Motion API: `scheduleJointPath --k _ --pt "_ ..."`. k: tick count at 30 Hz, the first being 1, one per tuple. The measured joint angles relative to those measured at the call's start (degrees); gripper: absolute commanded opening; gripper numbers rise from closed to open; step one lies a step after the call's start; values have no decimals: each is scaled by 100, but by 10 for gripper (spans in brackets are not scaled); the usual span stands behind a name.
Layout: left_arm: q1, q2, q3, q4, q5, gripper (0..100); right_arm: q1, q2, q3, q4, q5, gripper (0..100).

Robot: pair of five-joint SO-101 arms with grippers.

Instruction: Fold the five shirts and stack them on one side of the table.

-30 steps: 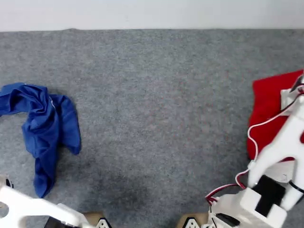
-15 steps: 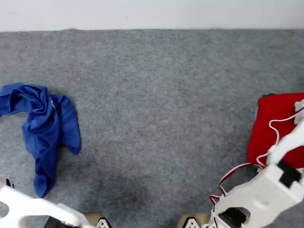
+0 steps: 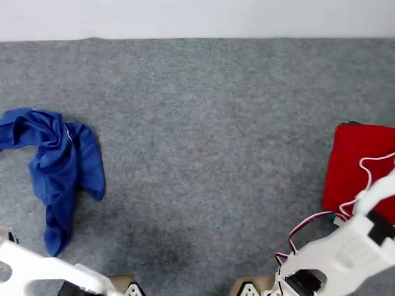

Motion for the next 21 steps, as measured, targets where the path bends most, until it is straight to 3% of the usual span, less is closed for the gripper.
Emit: scheduleJointPath --k 2,5,8,12,21 --pt "0 0 0 0 0 5 0 -202 -132 114 -26 222" --pt "0 0 0 0 0 5 0 -360 -149 229 -44 9" --pt "0 0 9 0 0 5 -9 -387 -149 352 -44 48" --pt "0 0 9 0 0 5 -9 -396 -105 255 88 13" --pt "0 0 35 0 0 5 519 1081 -9 -2013 686 9"
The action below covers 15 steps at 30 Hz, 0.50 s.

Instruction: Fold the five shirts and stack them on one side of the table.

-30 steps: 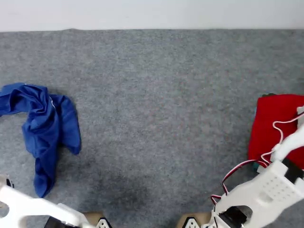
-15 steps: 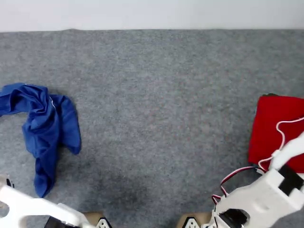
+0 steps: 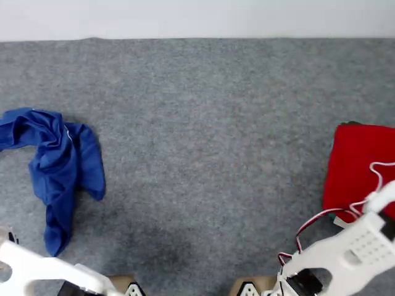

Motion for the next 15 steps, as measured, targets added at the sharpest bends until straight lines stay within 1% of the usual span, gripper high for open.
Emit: scheduleJointPath --k 4,7,11,15 --pt "0 0 220 0 0 5 229 923 0 -923 352 9" --pt "0 0 334 0 9 5 273 1081 0 -1213 457 9" --pt "0 0 334 0 26 5 255 782 0 -967 457 9" --pt "0 0 334 0 26 5 62 0 0 -281 299 9"
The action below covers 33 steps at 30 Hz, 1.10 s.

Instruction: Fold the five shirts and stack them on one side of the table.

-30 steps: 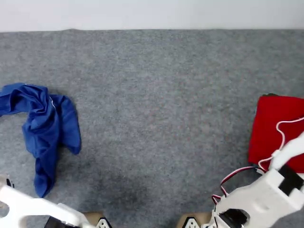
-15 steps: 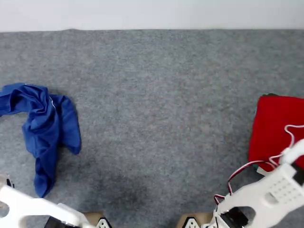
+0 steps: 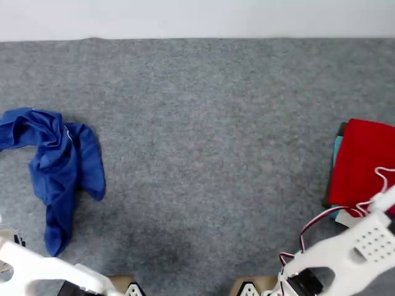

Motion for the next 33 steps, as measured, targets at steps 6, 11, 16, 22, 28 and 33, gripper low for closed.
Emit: scheduleJointPath --k 6,11,16,22,28,33 --pt "0 0 0 0 9 5 -571 -853 0 1266 -62 9" --pt "0 0 0 0 9 5 -1266 -686 0 1785 -62 9" --pt "0 0 0 0 9 5 -1776 554 0 1380 -105 9" --pt "0 0 0 0 9 5 -2057 1178 -273 1134 -932 9" --pt "0 0 0 0 9 5 -2075 897 -1389 2303 -1152 9" --pt "0 0 0 0 9 5 -1644 580 -1776 3209 -1152 9"
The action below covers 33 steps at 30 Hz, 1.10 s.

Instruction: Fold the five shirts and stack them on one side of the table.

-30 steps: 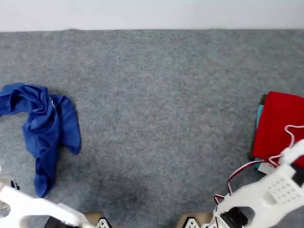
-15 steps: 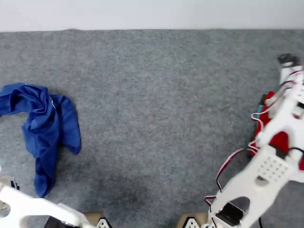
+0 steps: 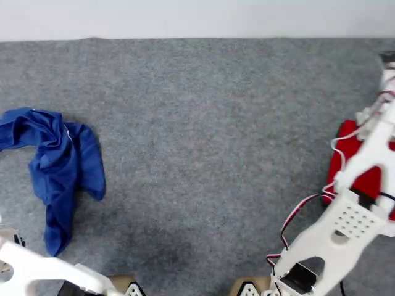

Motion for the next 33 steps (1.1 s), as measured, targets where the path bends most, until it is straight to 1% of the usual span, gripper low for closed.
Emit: scheduleJointPath --k 2,5,12,16,20,23,27,30,33 --pt "0 0 0 0 0 5 237 0 35 123 26 9" --pt "0 0 0 0 0 5 475 -9 466 123 149 9" --pt "0 0 0 0 0 5 501 369 1943 123 185 9" --pt "0 0 0 0 0 5 431 413 2004 123 202 9" --pt "0 0 0 0 0 5 519 185 1714 123 211 9" --pt "0 0 0 0 0 5 826 -352 1468 123 264 9" --pt "0 0 0 0 0 5 1451 -862 1424 123 862 9" --pt "0 0 0 0 0 5 1996 -897 1424 123 1301 9" --pt "0 0 0 0 0 5 2356 -589 1433 123 1618 9"
